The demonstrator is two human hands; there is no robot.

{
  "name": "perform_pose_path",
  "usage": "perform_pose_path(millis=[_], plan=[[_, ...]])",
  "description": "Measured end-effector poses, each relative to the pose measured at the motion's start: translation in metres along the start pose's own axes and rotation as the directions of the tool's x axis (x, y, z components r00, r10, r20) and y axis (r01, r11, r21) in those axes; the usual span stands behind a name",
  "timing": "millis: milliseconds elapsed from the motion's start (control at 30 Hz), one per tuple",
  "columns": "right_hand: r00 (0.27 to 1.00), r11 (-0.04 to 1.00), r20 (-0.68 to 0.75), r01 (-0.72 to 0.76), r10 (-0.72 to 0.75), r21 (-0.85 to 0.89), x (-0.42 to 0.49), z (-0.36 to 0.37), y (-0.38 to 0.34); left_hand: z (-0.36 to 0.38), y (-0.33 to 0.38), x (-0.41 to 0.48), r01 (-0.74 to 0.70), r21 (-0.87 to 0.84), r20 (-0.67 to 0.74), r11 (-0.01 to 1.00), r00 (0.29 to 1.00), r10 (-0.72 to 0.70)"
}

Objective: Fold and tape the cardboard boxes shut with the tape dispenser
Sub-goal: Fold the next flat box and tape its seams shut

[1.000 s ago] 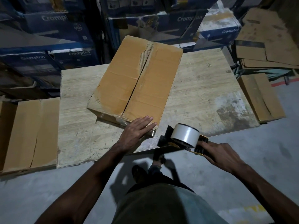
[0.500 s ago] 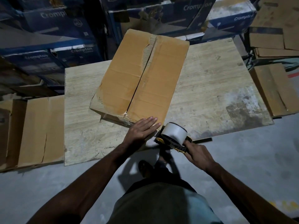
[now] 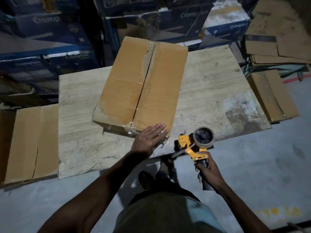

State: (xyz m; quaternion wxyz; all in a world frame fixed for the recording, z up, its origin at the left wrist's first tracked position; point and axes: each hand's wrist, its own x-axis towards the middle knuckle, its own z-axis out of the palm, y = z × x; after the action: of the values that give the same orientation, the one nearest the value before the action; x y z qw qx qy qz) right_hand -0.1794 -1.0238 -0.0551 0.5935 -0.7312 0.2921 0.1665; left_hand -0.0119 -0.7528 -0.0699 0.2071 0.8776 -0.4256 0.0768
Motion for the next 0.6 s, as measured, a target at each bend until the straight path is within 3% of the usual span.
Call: perform_pose_path(millis=[133, 267, 367, 467, 600], plan=[[0.953, 0.927, -0.237, -0.093, 0.188, 0.363, 0.028, 0.001, -0.001, 0.019, 0.042, 0.029, 0.053, 0.046, 0.088, 0.998, 0.995, -0.057], [0.916, 0.763, -0.283, -0.038, 0.285, 0.645, 0.072, -0.002, -0.01, 0.012, 0.082, 0.056, 0.184, 0.03, 0.213, 0.982, 0.959, -0.187], [0.902, 0.681, -0.307, 0.02, 0.304, 0.732, 0.107, -0.007, -0.022, 0.001, 0.093, 0.076, 0.264, -0.05, 0.359, 0.963, 0.905, -0.229], [0.903, 0.632, -0.283, 0.015, 0.325, 0.775, 0.141, -0.017, -0.016, -0.024, 0.078, 0.076, 0.353, -0.27, 0.438, 0.896, 0.873, -0.212], [0.898, 0.654, -0.257, -0.043, 0.356, 0.755, 0.143, -0.011, -0.019, -0.072, 0.031, 0.04, 0.461, -0.447, 0.245, 0.766, 0.887, -0.391]])
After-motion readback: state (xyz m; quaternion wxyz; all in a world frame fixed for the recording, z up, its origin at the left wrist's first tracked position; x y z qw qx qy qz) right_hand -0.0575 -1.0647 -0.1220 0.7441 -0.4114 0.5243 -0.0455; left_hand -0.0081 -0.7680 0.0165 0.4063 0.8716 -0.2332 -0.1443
